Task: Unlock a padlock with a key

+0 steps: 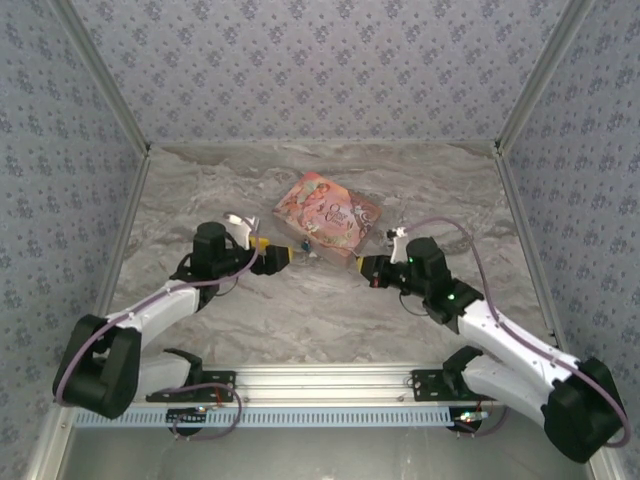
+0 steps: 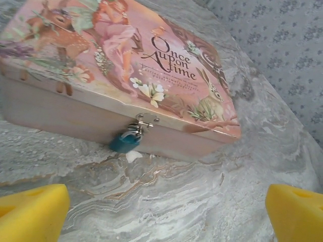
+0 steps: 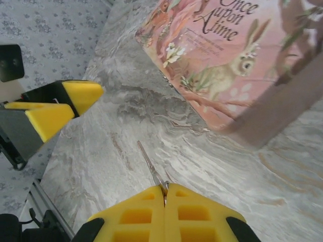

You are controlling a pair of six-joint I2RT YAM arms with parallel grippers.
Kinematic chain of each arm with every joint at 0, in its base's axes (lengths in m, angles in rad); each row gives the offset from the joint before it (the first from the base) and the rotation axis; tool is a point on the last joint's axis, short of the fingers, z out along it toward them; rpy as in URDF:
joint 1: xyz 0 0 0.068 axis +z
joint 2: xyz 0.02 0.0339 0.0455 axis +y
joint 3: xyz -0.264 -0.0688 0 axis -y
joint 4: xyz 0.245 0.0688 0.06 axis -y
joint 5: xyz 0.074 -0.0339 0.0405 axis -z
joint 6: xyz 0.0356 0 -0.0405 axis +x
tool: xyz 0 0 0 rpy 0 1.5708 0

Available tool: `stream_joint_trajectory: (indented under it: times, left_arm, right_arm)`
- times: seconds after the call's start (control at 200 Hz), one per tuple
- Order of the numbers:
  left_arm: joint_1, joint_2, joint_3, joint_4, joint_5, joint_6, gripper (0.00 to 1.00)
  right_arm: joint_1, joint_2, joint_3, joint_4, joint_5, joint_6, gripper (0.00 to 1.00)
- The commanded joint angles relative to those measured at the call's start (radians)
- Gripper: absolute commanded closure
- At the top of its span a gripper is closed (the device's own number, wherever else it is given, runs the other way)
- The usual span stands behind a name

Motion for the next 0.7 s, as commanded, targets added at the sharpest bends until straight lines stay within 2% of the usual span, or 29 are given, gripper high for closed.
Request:
stream_joint_trajectory:
  times: [0.0,0.13,0.315,0.445,0.695]
  left_arm:
    - [-0.007,0.065,-0.019,0.162,0.103,0.002,0.01]
    - [-0.007,0.174,-0.014,0.304,0.169,-0.034,0.01]
    - [-0.007,0.344,0.044,0.394,0.202,-0.059,0.07]
    - [-0.007,0.434,0.062,0.477,0.212,-0.09,0.12]
    - [-0.01,0.524,0.092,0.513,0.224,-0.089,0.16]
  right_arm:
    - [-0.007,0.108,0.066,0.149,-0.085,0.054,1.0]
    - [-0.015,0.267,0.12,0.277,-0.124,0.085,1.0]
    - [-0.039,0.442,0.205,0.323,-0.14,0.096,1.0]
    - [-0.034,0.481,0.254,0.232,-0.099,0.049,1.0]
    - [-0.068,0.561,0.221,0.283,-0.106,0.081,1.0]
